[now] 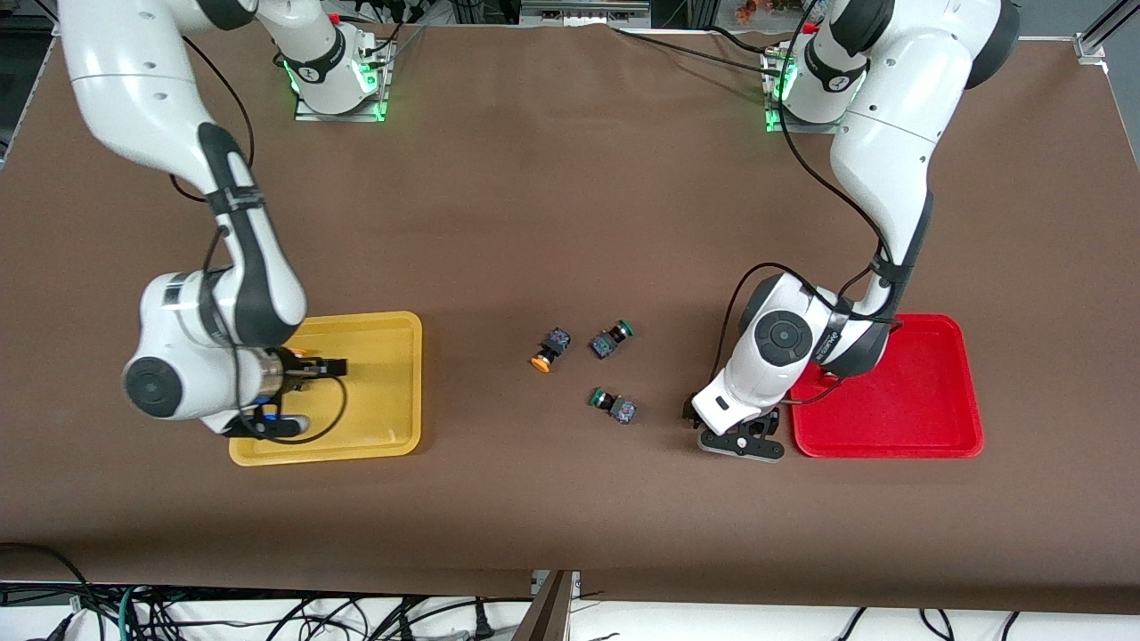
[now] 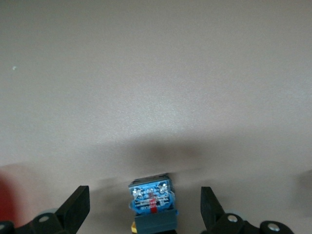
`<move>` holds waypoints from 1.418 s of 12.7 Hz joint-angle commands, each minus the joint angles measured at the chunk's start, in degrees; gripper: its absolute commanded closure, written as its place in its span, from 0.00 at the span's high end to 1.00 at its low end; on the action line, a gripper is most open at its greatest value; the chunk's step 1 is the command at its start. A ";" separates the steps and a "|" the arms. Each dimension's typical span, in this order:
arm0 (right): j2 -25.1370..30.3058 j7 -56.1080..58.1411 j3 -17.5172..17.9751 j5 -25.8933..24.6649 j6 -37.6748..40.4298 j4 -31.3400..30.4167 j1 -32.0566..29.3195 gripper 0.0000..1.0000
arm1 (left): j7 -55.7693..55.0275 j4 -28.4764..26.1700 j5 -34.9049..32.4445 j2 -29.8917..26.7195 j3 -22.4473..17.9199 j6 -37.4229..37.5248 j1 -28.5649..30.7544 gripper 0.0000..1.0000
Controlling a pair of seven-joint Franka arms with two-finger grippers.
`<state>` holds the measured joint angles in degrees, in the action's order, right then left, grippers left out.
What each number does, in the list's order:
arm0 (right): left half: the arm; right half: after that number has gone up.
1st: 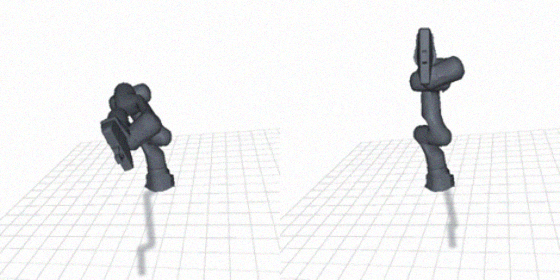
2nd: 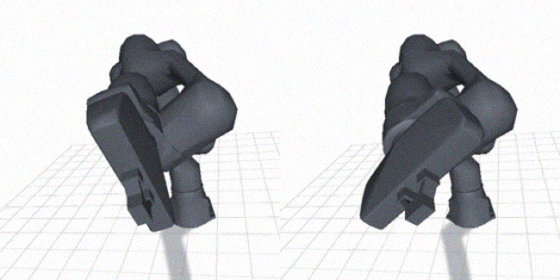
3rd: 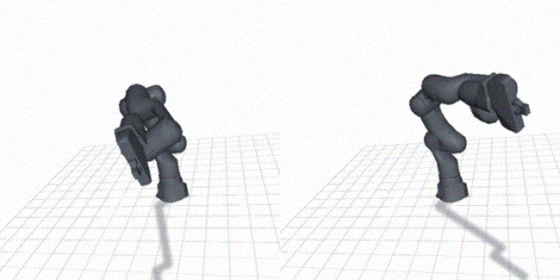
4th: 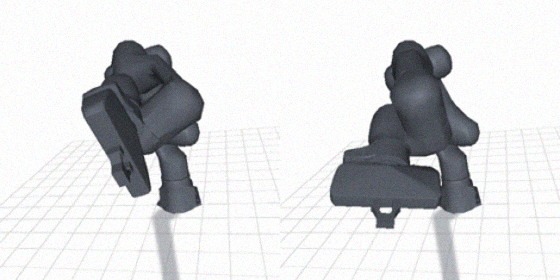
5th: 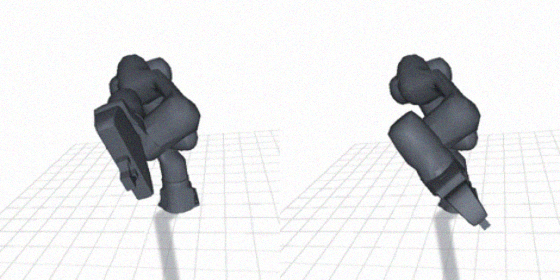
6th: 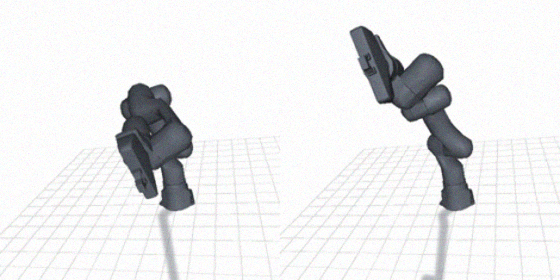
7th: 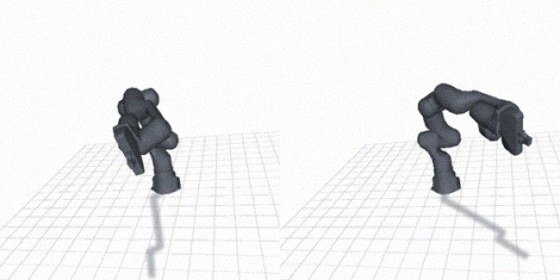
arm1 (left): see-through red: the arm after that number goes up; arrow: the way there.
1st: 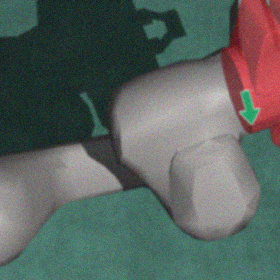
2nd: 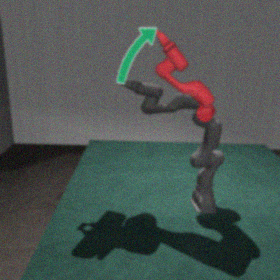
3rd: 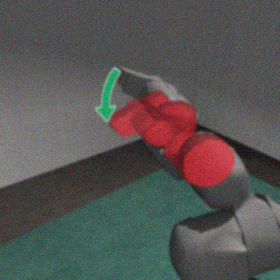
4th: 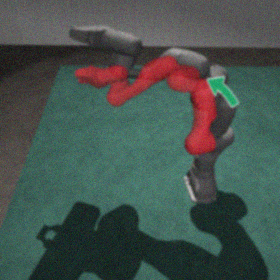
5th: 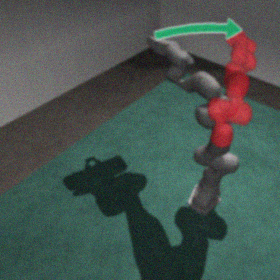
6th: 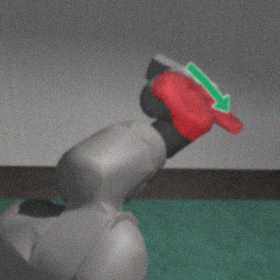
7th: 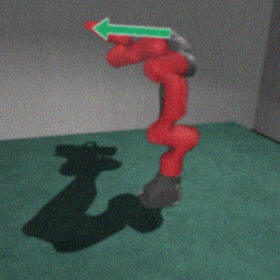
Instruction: Place red and yellow buttons in trays
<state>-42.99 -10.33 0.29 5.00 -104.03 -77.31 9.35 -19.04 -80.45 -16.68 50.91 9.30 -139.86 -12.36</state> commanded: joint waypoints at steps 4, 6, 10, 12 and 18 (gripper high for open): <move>0.19 -31.19 1.65 6.15 -5.54 0.06 11.72 1.00 | -0.12 -0.50 -2.57 0.07 0.19 -0.06 0.14 0.93; -1.56 -39.72 1.65 7.21 -10.21 0.05 16.64 1.00 | -0.12 -0.85 -2.66 0.07 0.19 -1.46 0.14 0.32; -5.60 -54.40 1.65 7.04 -21.89 0.05 23.94 1.00 | -0.12 -1.03 -2.57 -0.02 0.19 -1.82 0.14 0.06; -7.10 -58.64 1.65 6.95 -26.82 0.14 26.32 1.00 | -0.12 -1.12 -2.57 -1.24 0.19 -0.86 0.75 0.05; -10.09 -60.16 1.56 6.33 -32.03 0.14 28.18 0.71 | 16.35 -0.76 -1.43 -13.01 0.98 20.46 10.49 0.05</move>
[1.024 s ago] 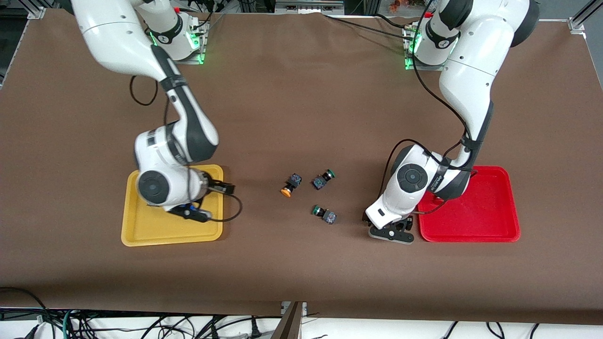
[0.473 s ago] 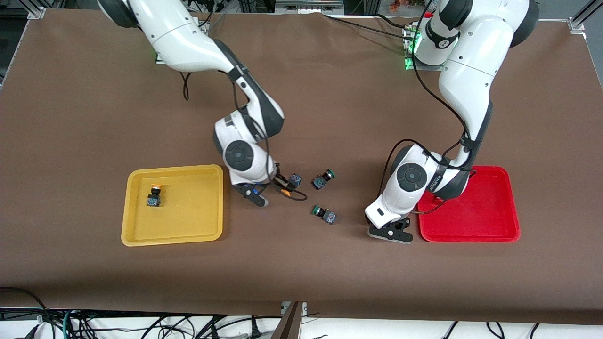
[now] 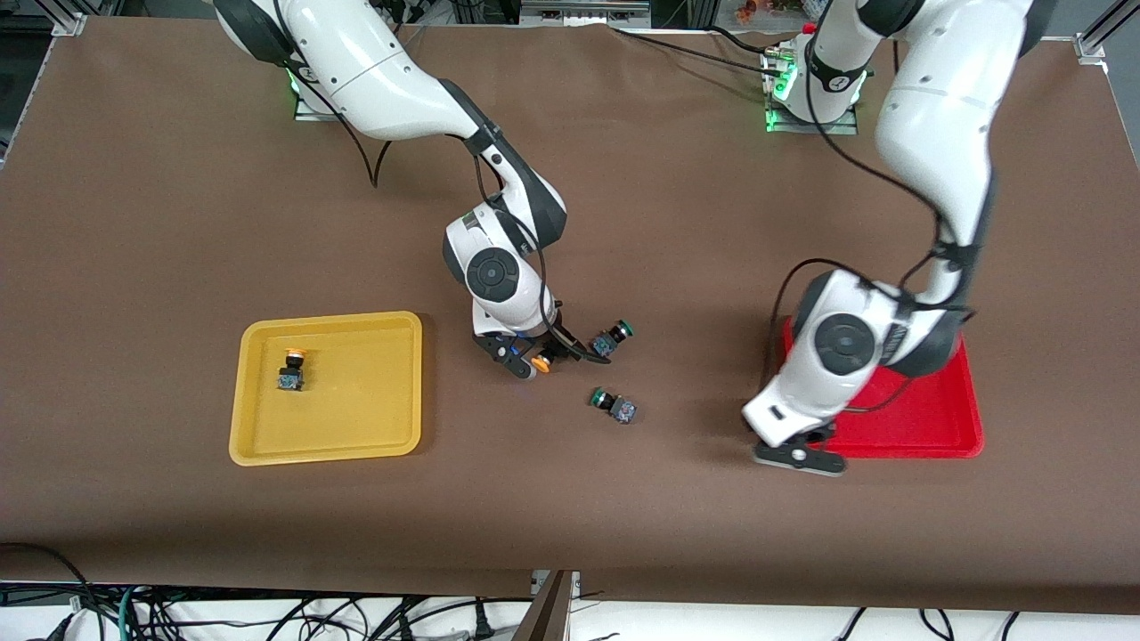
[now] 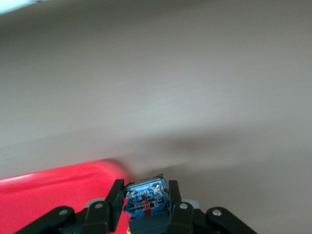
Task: Place red and yellow buttons in trays
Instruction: 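Grasp second yellow button with the right gripper while the left gripper carries red, then release red with the left gripper while the right gripper carries yellow to tray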
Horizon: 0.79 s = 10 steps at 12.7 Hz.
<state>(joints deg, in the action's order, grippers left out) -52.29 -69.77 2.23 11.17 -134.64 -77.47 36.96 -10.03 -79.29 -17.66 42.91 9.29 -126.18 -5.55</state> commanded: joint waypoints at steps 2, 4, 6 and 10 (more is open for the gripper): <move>-0.80 -0.45 -0.38 -1.41 -1.41 0.30 0.57 0.26 | 18.32 -2.19 -0.36 -6.60 0.99 13.12 8.25 0.05; 0.08 0.60 -0.64 -3.44 -0.71 0.38 0.40 0.09 | 32.81 -3.93 -0.36 -6.52 0.90 15.87 12.73 0.05; 3.14 3.92 -0.91 -3.35 4.52 0.47 -1.70 0.09 | 40.84 -8.14 -0.36 -5.91 0.99 12.21 16.87 0.06; 9.65 24.02 -0.91 -2.30 22.54 0.39 -10.92 0.09 | 42.02 -18.18 -0.53 -6.17 0.99 -2.40 19.97 0.21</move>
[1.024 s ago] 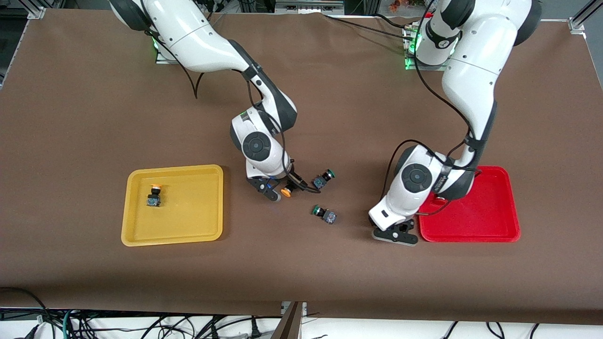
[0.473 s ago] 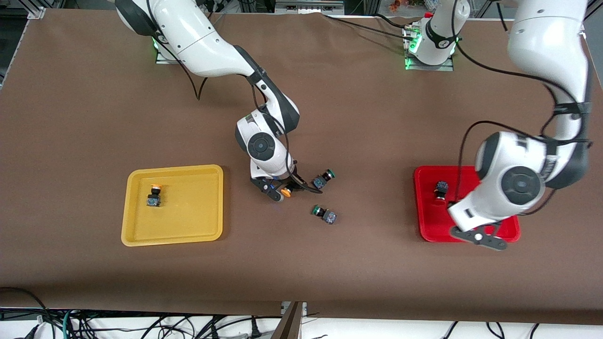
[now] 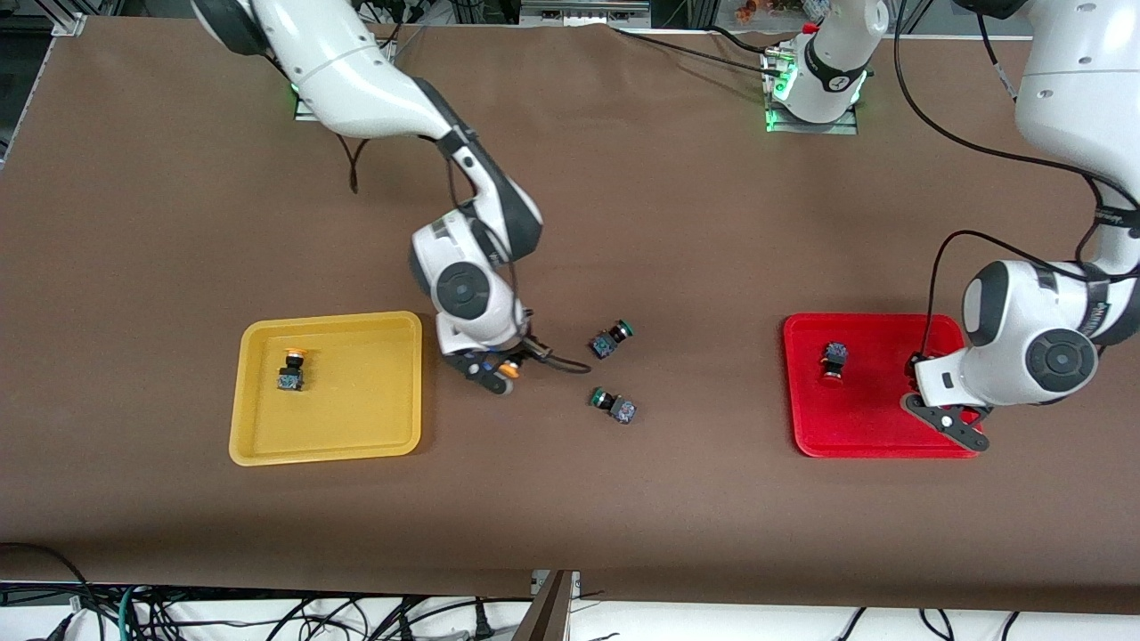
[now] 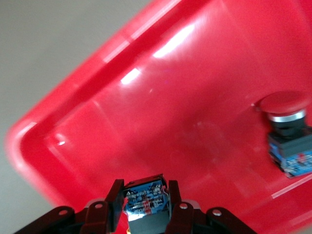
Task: Place red and yellow buttons in trays
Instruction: 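Release red with the left gripper while the right gripper carries yellow to tray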
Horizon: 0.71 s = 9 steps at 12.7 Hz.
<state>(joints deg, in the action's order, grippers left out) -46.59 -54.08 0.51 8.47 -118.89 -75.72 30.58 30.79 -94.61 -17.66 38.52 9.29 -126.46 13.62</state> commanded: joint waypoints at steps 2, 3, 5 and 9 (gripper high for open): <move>4.84 20.27 0.29 -0.03 13.65 -1.53 -9.90 0.09 | 1.20 -2.51 -0.54 -1.95 1.08 -2.12 0.71 1.00; 4.76 24.51 -0.67 -0.47 14.99 -1.97 -12.19 0.09 | 1.02 -2.07 -0.45 -3.09 2.03 -1.68 0.71 1.00; 4.58 31.46 -1.29 -1.43 14.65 -4.16 -15.28 0.09 | 0.76 -1.46 -0.45 -7.47 3.62 1.02 0.62 1.00; 3.70 36.15 -2.18 -2.75 12.03 -7.41 -17.40 0.12 | -3.70 4.41 5.41 -19.42 7.14 22.51 0.53 1.00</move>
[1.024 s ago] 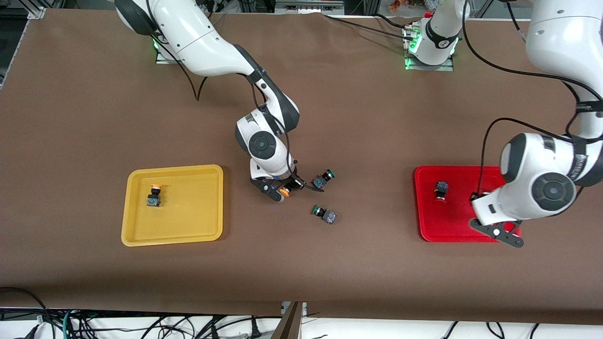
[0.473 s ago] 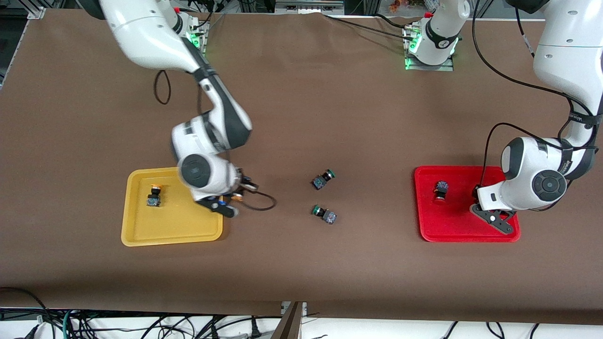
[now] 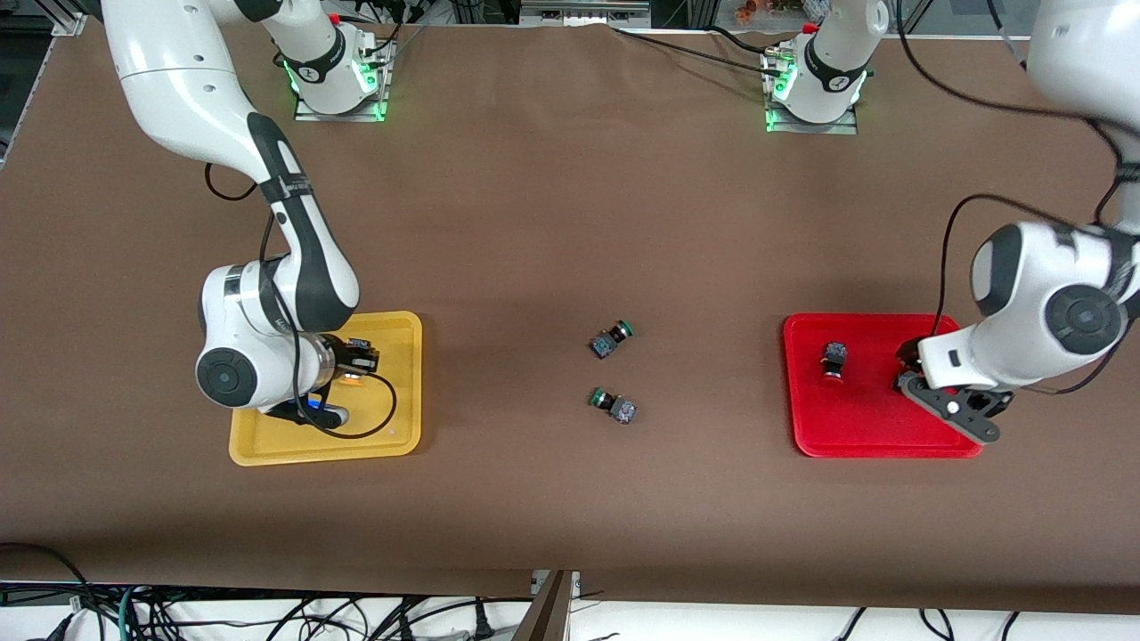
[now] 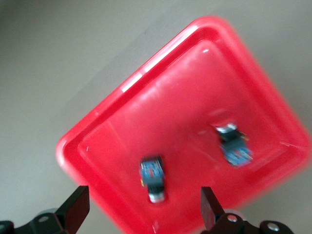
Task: Place red and yellow buttons in trays
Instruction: 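Release red with the left gripper while the right gripper carries yellow to tray, then release the second yellow button in the yellow tray with the right gripper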
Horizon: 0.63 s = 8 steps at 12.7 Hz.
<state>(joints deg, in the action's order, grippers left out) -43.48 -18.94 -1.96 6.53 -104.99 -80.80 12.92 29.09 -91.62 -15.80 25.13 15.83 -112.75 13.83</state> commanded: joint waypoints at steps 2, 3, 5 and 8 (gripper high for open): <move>0.33 1.01 0.29 -0.81 -2.50 -2.70 0.18 0.99 | -8.66 4.68 7.08 -10.52 0.69 17.26 0.32 1.00; 0.59 1.19 0.21 -0.81 -1.89 -2.17 -0.17 1.00 | -13.58 6.00 7.79 -12.11 0.78 20.87 0.32 1.00; 1.73 2.15 0.12 -1.07 -0.32 -0.33 -0.87 1.00 | -18.88 8.99 9.81 -14.30 0.60 28.08 -1.25 1.00; 3.48 7.50 -1.54 -2.04 10.38 6.15 -2.11 1.00 | -21.80 9.44 10.79 -14.50 -0.19 29.25 -1.70 1.00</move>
<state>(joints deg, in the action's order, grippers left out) -42.02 -14.58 -2.78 5.20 -100.67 -78.37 11.93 8.96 -83.28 -6.40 9.93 16.54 -84.57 12.60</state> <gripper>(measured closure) 0.000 0.000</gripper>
